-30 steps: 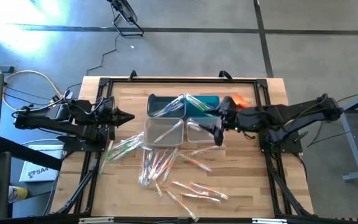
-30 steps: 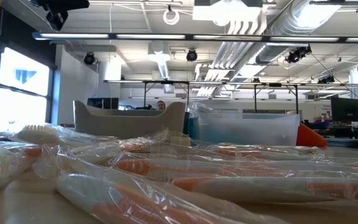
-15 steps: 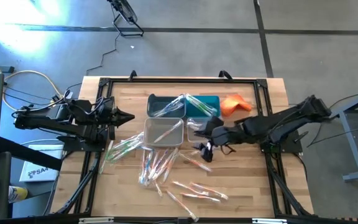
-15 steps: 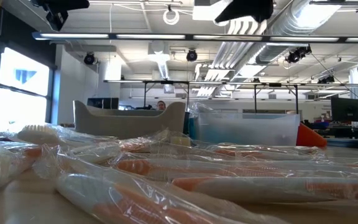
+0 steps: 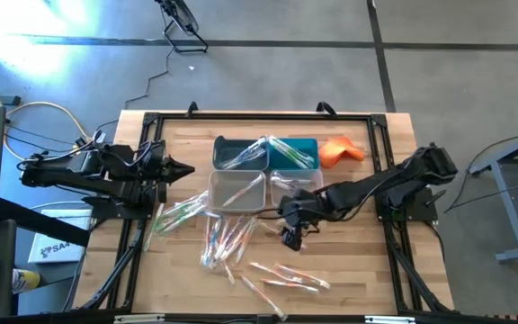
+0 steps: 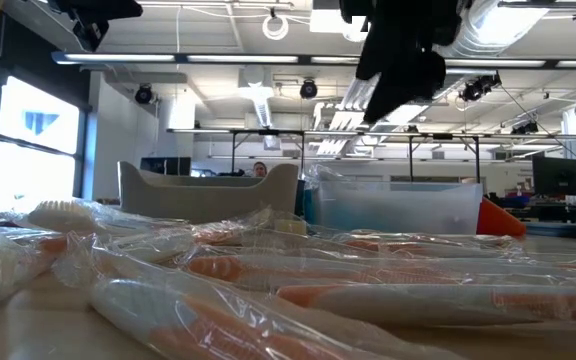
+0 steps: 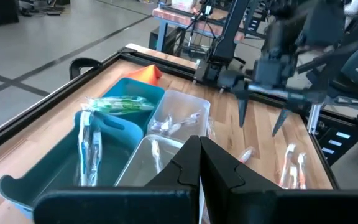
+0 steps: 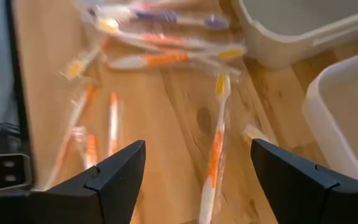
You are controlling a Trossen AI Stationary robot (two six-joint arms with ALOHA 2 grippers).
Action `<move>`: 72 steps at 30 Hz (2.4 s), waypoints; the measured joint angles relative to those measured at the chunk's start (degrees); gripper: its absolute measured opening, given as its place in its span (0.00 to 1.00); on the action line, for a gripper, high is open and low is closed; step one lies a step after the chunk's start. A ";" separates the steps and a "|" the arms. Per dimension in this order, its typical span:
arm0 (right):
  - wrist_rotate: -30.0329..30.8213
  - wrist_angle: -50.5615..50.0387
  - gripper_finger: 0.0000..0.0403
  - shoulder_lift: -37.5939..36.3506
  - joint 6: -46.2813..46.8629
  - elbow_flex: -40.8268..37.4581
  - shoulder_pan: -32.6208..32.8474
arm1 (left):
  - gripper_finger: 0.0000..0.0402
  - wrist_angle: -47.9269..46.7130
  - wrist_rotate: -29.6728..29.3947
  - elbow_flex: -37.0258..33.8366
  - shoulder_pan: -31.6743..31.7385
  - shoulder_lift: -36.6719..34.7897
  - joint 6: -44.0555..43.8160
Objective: Pick & Place Toothbrushes
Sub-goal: Put the orange toothbrush into the gray bin
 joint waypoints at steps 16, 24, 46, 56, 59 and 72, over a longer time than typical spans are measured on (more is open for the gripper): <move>-4.30 0.00 0.71 11.95 7.28 0.00 1.17 | 0.00 0.04 -0.15 0.00 0.00 0.00 0.00; -2.43 -1.16 0.71 14.26 8.89 0.00 1.97 | 0.00 0.04 -0.13 0.00 0.00 -0.02 0.00; 3.13 -1.23 0.71 16.86 11.94 0.02 2.75 | 0.00 -0.36 0.11 0.00 0.01 -0.01 0.00; 3.77 0.00 0.71 19.30 12.95 0.17 3.04 | 0.00 -1.21 0.09 0.02 0.02 -0.02 0.00; 3.72 0.09 0.71 19.36 13.01 0.15 3.04 | 0.00 -1.31 0.09 0.02 0.02 -0.02 0.00; 4.07 -1.20 0.40 19.51 12.82 0.02 2.95 | 0.00 -1.31 0.04 0.02 0.02 0.00 0.00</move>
